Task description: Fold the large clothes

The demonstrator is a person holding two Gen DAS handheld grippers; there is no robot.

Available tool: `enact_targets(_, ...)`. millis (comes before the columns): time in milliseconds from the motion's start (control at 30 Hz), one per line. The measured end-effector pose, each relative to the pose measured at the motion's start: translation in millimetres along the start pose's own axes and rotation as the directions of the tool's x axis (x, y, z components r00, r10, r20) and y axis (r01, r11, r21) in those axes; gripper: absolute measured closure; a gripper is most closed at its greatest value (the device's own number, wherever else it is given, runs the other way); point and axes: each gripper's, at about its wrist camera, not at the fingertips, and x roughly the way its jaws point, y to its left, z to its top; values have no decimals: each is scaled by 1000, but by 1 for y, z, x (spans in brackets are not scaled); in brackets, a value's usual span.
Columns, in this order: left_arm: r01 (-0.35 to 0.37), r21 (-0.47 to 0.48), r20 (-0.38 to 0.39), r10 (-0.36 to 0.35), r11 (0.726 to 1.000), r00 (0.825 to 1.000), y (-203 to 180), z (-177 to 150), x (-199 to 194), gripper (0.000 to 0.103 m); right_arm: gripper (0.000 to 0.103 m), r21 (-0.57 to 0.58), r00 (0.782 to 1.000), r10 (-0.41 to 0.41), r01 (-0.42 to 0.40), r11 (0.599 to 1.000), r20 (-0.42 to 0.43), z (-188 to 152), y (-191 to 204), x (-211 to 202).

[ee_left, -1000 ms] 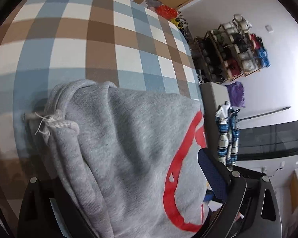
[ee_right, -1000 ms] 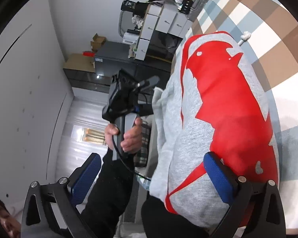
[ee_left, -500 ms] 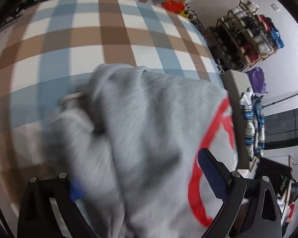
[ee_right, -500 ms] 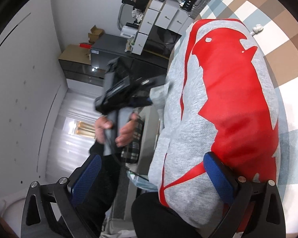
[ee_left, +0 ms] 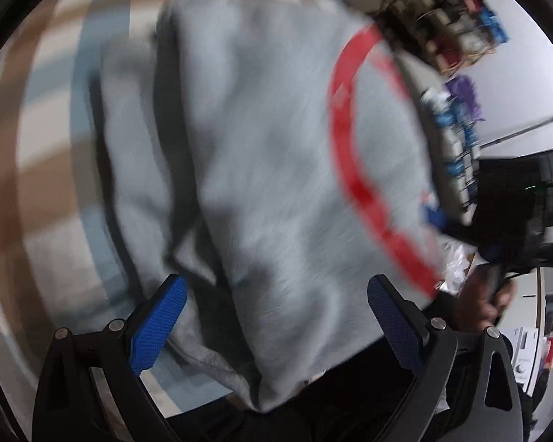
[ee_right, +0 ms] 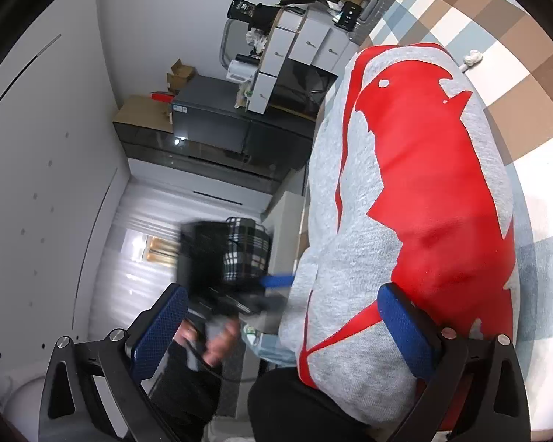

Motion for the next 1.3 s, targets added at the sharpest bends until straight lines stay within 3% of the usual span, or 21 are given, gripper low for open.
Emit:
enact_targets(100, 100, -61, 6, -100, 993, 995, 11, 2, 17, 8, 0, 0, 1000, 4, -4, 1000, 8, 0, -1, -1)
enact_targets(167, 125, -39, 30, -123, 991, 992, 5, 6, 17, 34, 0, 6, 1000, 9, -9, 1000, 11, 0, -1, -1)
enact_targets(300, 61, 1, 62, -61, 998, 996, -6, 14, 11, 78, 0, 33, 1000, 30, -30, 999, 10, 2, -5, -5)
enact_targets(333, 64, -4, 65, -63, 998, 996, -5, 15, 9, 83, 0, 40, 999, 38, -38, 998, 6, 3, -6, -5)
enact_targets(500, 113, -19, 118, -110, 993, 987, 4, 16, -4, 87, 0, 77, 997, 58, -54, 996, -44, 5, -4, -8)
enact_targets(600, 138, -3, 151, -136, 990, 979, 5, 16, -17, 87, 0, 21, 989, 84, -82, 996, -119, 1, 13, -8)
enact_targets(800, 127, 30, 174, -130, 992, 976, -4, 11, -22, 88, 0, -5, 986, -15, 14, 1000, -167, -6, 9, 13)
enact_targets(967, 147, -10, 155, -144, 989, 977, 17, 1, -2, 88, 0, -57, 973, -119, 110, 992, -198, -12, 13, 31)
enact_targets(1067, 208, -60, 151, -197, 976, 969, 34, -1, 12, 87, 0, -123, 954, -214, 191, 974, -211, -18, 21, 46)
enact_targets(1200, 260, -74, 173, -244, 963, 954, 44, -1, 15, 86, 0, -157, 938, -262, 230, 960, -228, -19, 24, 54)
enact_targets(1300, 258, -75, 189, -241, 963, 952, 46, -1, 15, 84, 0, -255, 899, -346, 280, 926, -270, -23, 31, 67)
